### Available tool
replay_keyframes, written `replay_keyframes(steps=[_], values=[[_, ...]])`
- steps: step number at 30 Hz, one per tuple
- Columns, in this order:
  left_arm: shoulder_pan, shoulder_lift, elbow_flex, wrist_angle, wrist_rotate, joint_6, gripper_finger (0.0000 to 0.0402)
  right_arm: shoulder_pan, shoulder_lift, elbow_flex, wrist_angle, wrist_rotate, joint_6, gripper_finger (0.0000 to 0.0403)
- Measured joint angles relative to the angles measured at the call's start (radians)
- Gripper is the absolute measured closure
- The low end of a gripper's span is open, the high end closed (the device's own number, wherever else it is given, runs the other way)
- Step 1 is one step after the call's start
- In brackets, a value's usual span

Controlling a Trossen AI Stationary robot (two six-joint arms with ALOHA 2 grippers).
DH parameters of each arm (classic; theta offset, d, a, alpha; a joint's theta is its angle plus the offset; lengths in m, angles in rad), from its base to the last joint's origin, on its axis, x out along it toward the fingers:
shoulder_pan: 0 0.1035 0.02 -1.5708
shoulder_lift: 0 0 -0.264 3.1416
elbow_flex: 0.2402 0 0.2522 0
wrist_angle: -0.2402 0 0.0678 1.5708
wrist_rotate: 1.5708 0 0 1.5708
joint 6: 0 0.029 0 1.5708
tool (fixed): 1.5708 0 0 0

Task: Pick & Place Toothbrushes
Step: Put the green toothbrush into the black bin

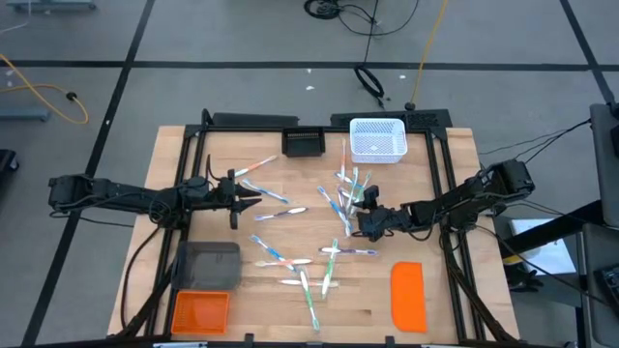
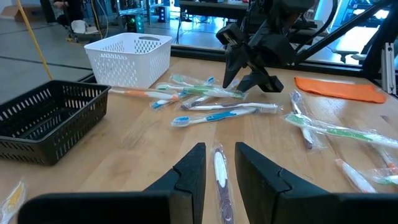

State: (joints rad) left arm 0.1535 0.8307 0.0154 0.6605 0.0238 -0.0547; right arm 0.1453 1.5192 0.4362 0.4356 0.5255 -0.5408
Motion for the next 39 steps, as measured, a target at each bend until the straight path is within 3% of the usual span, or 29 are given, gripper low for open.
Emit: replay_keyframes(steps=[10,17,25,30,39], values=[[0.0,0.0,0.0,0.0,0.0,0.0,0.0316,-0.001,0.0,0.0,-0.008,-0.001,0.056,0.0397],[0.0,0.0,0.0,0.0,0.0,-0.001,0.0316,0.006,0.0,0.0,-0.035,0.084,0.054,0.0401],[0.0,0.0,0.0,0.013,0.0,-0.003,0.0316,0.048,-0.087,0.026,-0.04,0.076,0.047,0.0402],[0.0,0.0,0.0,0.065,0.0,-0.006,0.0316,0.078,-0.185,0.068,-0.135,0.081,0.056,0.0402],[0.0,0.0,0.0,0.097,0.002,-0.011,0.0316,0.122,-0.29,0.116,-0.108,0.069,0.088,0.0403]])
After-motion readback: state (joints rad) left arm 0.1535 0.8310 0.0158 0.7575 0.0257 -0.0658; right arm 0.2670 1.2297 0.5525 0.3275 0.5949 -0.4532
